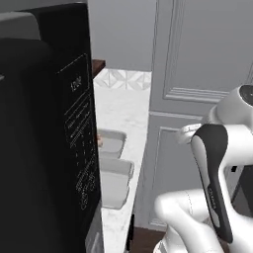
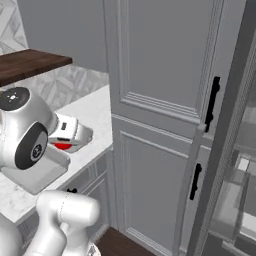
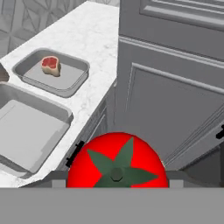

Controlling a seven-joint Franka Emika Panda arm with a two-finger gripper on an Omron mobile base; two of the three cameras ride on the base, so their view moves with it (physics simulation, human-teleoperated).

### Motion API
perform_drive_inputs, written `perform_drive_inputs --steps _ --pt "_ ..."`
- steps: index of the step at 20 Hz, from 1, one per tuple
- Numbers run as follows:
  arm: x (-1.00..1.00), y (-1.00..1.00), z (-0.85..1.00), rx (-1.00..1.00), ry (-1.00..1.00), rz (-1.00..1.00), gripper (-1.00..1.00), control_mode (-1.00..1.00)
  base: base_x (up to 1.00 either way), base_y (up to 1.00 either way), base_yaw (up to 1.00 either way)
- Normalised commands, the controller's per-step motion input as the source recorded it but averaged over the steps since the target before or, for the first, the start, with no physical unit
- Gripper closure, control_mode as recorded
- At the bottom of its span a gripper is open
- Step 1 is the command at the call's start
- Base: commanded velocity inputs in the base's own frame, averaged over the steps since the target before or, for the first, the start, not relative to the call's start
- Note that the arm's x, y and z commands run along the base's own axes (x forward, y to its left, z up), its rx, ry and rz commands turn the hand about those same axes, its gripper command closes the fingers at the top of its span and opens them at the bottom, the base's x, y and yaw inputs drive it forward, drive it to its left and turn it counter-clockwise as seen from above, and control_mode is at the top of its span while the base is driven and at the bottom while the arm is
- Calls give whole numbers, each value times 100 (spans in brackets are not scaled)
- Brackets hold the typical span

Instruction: Place one tomato and one steak in each tupperware on the nearby counter, to pack two identical lunches.

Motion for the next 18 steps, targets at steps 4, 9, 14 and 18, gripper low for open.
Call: perform_drive_inputs --steps 4,9,14,18 --pt "0 0 0 0 0 0 100 100 68 60 54" --pt "0 0 0 0 0 0 100 100 15 36 52" --pt "0 0 0 0 0 0 100 100 7 73 18" --pt "48 38 0 -8 6 9 100 -100 30 42 9"
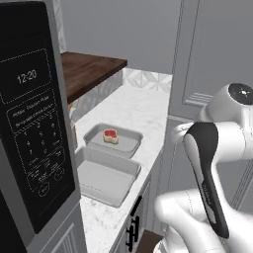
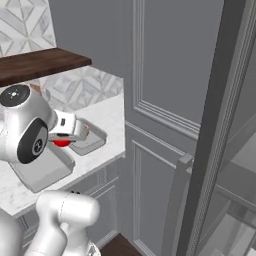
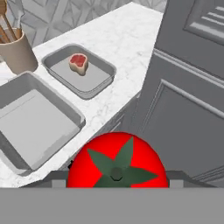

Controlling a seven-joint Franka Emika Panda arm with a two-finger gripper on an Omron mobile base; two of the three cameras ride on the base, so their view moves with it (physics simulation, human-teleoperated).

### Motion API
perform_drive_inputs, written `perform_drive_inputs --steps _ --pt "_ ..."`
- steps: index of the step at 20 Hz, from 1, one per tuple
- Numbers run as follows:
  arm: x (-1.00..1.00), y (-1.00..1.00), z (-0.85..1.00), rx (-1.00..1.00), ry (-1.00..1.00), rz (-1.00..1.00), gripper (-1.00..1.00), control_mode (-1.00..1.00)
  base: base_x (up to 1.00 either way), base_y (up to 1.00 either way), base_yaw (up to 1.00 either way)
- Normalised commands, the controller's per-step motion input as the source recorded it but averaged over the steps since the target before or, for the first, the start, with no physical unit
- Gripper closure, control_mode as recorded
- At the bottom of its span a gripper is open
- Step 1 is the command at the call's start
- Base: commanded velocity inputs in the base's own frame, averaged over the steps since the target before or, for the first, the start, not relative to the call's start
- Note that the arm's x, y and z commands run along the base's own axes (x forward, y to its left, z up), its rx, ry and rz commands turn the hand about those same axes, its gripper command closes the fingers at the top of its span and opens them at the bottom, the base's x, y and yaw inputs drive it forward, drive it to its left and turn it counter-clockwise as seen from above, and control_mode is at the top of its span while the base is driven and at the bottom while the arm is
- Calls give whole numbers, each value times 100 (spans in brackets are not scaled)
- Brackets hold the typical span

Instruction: Place one tomato and one steak in each tupperware on the nearby counter, to pack two identical lunches.

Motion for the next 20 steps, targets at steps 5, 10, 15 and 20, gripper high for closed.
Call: perform_drive_inputs --steps 5,10,15,20 --pt "100 87 -26 -19 13 4 100 -100 0 0 0" --pt "99 53 -50 -6 21 2 100 -100 0 0 0" --pt "100 7 -58 5 17 17 100 -100 0 0 0" --pt "100 20 -47 0 8 20 100 -100 0 0 0"
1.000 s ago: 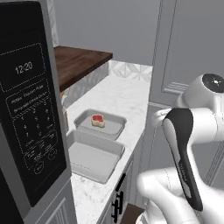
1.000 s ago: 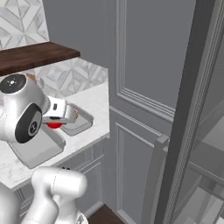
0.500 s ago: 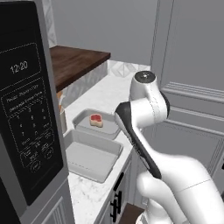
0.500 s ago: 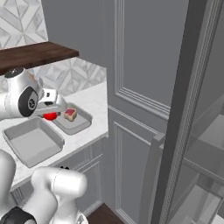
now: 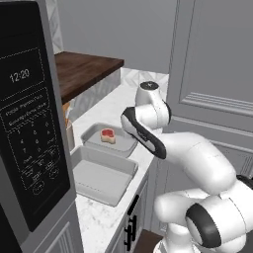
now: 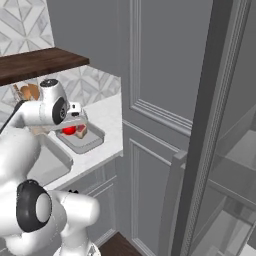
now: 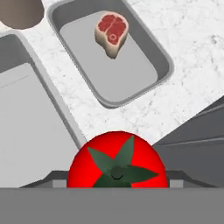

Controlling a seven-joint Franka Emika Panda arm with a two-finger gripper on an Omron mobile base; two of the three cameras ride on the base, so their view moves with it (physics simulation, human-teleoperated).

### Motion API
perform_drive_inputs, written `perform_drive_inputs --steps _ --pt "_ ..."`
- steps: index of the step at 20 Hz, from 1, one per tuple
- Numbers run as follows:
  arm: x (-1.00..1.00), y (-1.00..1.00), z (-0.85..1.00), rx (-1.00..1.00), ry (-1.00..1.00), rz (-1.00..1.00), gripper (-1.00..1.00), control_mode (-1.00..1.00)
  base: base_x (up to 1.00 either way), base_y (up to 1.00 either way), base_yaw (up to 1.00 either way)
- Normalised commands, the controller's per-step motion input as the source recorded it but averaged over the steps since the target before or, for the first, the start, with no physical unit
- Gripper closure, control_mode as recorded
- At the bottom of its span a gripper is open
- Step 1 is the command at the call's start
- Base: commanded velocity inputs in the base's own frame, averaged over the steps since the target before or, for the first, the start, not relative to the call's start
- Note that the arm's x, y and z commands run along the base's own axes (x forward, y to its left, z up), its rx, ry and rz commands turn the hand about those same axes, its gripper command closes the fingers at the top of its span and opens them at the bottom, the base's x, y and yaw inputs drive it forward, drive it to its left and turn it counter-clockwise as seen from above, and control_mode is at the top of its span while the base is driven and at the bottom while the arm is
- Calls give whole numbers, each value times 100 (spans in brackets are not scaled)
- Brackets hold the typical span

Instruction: Place one tomato and one steak in each tupperware on the nearby counter, to pack two identical lunches.

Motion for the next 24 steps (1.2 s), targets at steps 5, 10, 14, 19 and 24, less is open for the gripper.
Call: perform_drive_inputs --steps 5,10,14,19,24 --pt "98 36 -62 0 19 10 100 -100 0 0 0" --pt "65 8 -37 0 5 1 100 -100 0 0 0" --pt "46 0 -15 0 2 0 100 -100 0 0 0" --pt "25 3 -41 0 -2 0 100 -100 0 0 0" --pt "47 17 -50 0 -1 0 100 -100 0 0 0"
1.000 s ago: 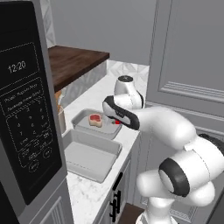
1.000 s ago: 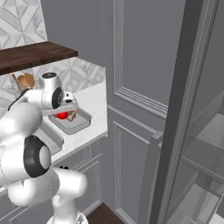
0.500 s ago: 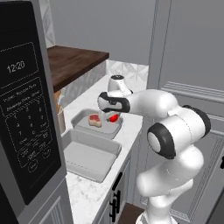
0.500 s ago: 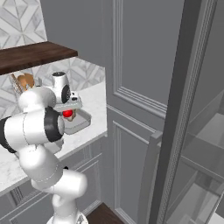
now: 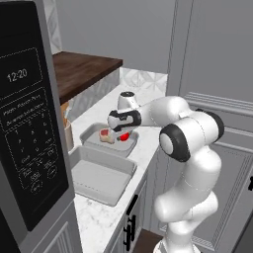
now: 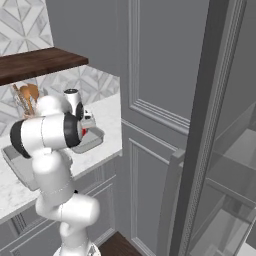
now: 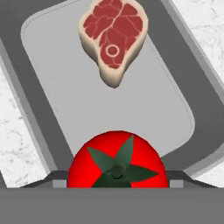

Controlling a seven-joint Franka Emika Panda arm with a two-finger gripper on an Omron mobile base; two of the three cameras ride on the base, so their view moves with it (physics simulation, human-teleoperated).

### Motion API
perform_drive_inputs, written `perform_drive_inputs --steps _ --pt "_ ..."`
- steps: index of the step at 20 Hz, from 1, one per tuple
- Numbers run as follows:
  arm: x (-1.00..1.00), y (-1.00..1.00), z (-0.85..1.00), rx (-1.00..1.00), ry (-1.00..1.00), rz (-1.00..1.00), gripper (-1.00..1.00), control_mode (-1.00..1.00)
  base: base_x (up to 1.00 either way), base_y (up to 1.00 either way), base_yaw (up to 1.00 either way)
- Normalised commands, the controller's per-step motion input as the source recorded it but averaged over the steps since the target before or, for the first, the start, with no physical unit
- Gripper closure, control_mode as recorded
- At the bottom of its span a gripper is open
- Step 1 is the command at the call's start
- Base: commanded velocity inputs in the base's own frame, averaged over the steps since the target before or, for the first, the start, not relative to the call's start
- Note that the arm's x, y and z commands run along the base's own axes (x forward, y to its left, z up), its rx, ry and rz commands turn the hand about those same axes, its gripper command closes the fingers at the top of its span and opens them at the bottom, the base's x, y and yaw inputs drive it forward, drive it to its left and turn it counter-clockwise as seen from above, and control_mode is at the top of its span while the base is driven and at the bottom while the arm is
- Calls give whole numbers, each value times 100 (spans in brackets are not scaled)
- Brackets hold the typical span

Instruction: Place one tomato and one steak in each tupperware on the nearby counter, to pack two identical lunches.

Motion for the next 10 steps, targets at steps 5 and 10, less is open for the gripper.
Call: perform_drive_inputs --steps 5,10 --pt "41 13 -27 0 0 0 100 -100 0 0 0" --pt "52 26 -28 0 4 0 100 -100 0 0 0"
